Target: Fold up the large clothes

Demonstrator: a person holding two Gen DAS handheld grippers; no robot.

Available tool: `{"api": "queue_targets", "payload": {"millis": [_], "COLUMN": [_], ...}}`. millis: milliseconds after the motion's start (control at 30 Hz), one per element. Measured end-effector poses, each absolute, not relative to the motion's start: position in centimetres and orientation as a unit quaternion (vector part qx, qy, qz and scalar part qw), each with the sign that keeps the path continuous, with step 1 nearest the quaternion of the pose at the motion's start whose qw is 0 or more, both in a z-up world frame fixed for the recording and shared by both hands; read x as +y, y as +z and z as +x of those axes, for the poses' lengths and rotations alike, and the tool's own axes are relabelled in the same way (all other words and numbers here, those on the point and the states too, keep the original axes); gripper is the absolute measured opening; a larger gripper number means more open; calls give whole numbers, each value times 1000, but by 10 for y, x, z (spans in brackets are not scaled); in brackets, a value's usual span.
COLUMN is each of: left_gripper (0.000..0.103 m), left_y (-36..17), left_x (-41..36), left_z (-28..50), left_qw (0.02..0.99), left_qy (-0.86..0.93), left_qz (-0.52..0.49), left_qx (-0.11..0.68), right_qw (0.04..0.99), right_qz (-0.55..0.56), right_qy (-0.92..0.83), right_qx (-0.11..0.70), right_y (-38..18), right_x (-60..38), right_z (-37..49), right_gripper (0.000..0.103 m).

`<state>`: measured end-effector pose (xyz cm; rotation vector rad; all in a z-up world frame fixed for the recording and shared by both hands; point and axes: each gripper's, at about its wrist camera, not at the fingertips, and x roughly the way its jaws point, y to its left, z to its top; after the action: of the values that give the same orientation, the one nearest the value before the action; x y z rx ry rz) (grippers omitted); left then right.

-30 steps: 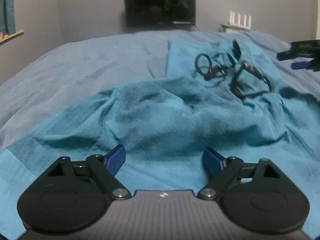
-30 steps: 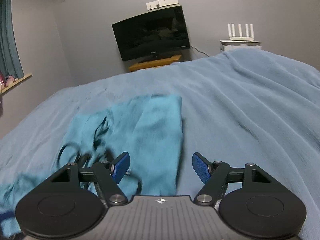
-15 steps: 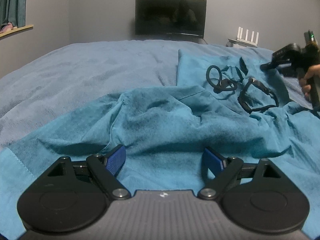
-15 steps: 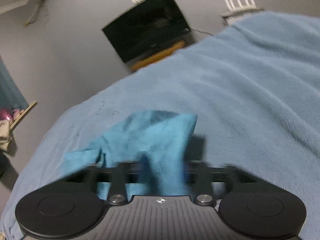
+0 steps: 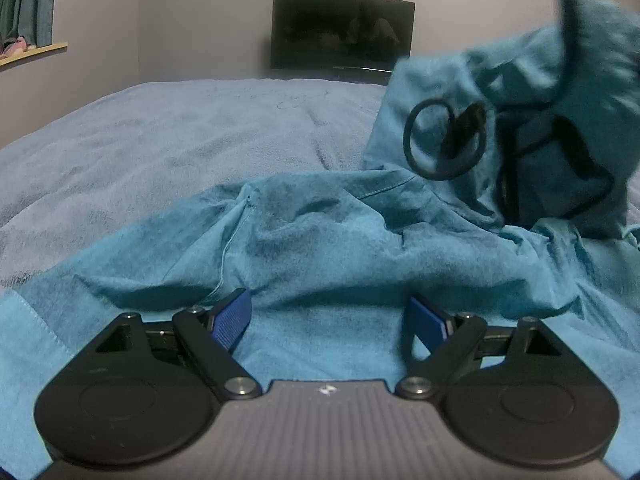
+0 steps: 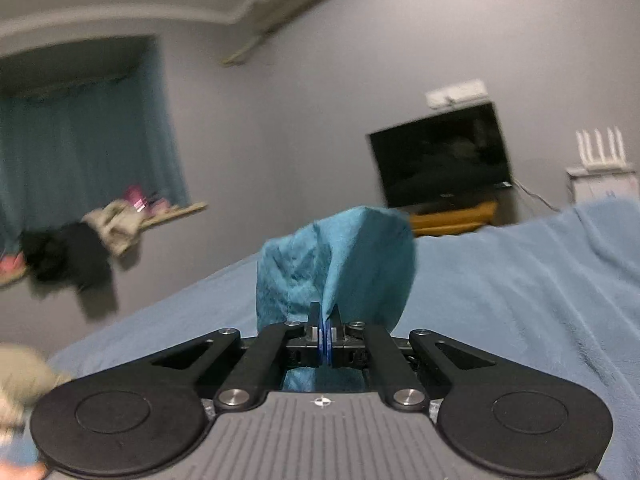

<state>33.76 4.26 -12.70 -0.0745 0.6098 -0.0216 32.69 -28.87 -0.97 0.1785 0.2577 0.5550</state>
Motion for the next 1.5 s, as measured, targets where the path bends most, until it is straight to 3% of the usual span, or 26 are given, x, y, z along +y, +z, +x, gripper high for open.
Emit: {"api": "queue_targets", "payload": {"millis": [200,433,533,600,733,833,900,967,1033,1067,1100,1133,1200,1300,1400,1433,1500], "left_gripper": [86,86,86,86,86,86,86,86,86,86,86,86,86,86,86,86,86], "left_y": [-114,-79,-69,-62,-54,-53,-53,-55,-60,-62,-64,-66,-69,-72,-74,-73,-67], "left_x": [60,116,139,148,156,149,135,120,108,103,99,96,97,99,97,96,93], "left_z": [323,281,261,248,231,232,234,237,239,239,239,240,244,249,253,254,252], "left_qw": [954,942,934,934,939,943,948,952,955,955,955,955,953,951,950,950,957], "left_qy": [-16,51,73,84,69,34,11,-10,-23,-26,-29,-32,-35,-38,-43,-44,-48], "left_qz": [-97,-233,-275,-282,-279,-256,-229,-194,-160,-149,-141,-135,-133,-139,-138,-134,-120], "left_qx": [283,235,215,203,191,209,223,235,249,254,259,264,269,275,278,277,261], "right_qw": [945,940,940,944,945,926,906,889,871,864,859,860,876,912,939,940,936], "right_qz": [-64,-100,-77,-35,64,177,235,266,284,290,293,285,243,171,84,58,15], "right_qy": [286,220,182,172,154,150,153,155,162,171,187,203,207,163,96,76,39], "right_qx": [148,242,278,279,283,298,316,339,367,375,377,372,361,335,321,327,348], "right_y": [-26,-72,-76,-70,-63,-65,-70,-81,-93,-98,-100,-99,-88,-70,-61,-63,-64], "right_x": [-259,-256,-262,-271,-296,-320,-325,-318,-310,-306,-302,-298,-289,-286,-284,-282,-275], "right_z": [195,148,149,146,156,182,189,197,207,209,210,213,216,218,225,228,229], "right_gripper": [2,5,22,44,49,58,74,82,79,68,38,22,11,4,7,10,36]}}
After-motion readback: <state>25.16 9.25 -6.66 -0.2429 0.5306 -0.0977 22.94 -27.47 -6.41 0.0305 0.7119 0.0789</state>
